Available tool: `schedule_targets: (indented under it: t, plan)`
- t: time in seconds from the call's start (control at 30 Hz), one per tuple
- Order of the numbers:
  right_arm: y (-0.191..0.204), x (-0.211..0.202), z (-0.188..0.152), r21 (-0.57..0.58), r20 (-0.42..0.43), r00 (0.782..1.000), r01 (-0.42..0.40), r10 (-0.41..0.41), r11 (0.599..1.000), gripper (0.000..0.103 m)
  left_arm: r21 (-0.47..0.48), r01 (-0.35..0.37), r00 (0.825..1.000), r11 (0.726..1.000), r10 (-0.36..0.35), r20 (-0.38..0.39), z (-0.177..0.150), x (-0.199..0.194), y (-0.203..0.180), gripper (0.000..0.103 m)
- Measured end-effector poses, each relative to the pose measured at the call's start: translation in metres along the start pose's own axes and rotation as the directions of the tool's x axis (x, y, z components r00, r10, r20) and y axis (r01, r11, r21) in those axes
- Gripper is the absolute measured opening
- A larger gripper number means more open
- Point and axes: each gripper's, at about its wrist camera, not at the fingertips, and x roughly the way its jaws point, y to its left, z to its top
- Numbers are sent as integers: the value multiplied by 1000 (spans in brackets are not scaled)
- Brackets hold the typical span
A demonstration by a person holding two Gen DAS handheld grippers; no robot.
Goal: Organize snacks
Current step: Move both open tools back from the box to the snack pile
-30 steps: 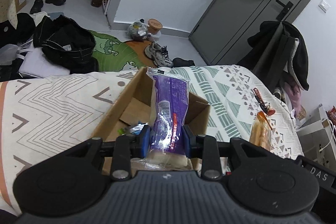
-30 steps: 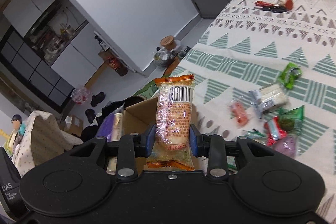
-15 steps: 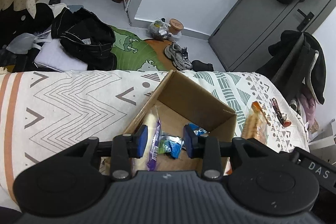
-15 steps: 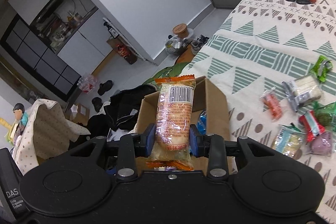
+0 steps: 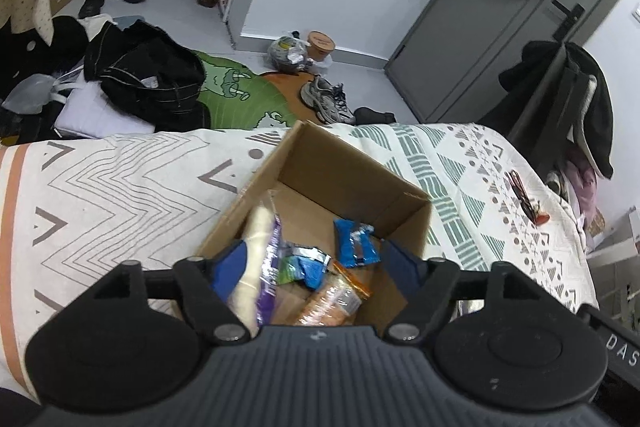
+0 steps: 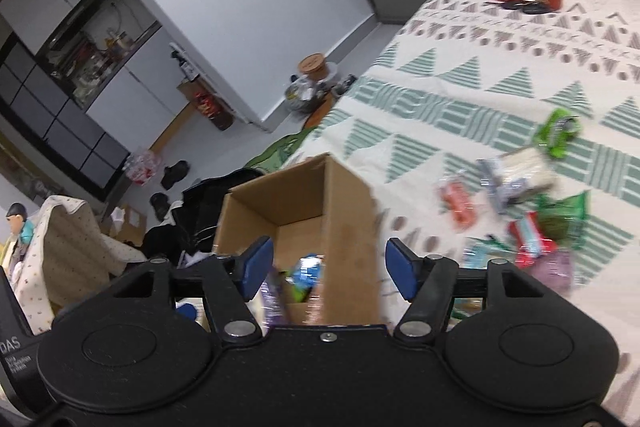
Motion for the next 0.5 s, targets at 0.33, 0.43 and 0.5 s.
schedule_targets:
  t: [0.33,0.43,0.5]
  plan:
    - [-52,-38,-2,47,29,995,93,-94,995,69,65,31,1000,997,-31,-1,-17,-8,-31,86]
    - [-64,-47,-2,58,35,994,106,-108,993,69,95,48,999,994,-48,1,-22,-11,-41,87]
    - [-72,-53,-2,64,40,993,112,-115,992,69,114,59,998,992,-59,-1,-26,-12,-47,87]
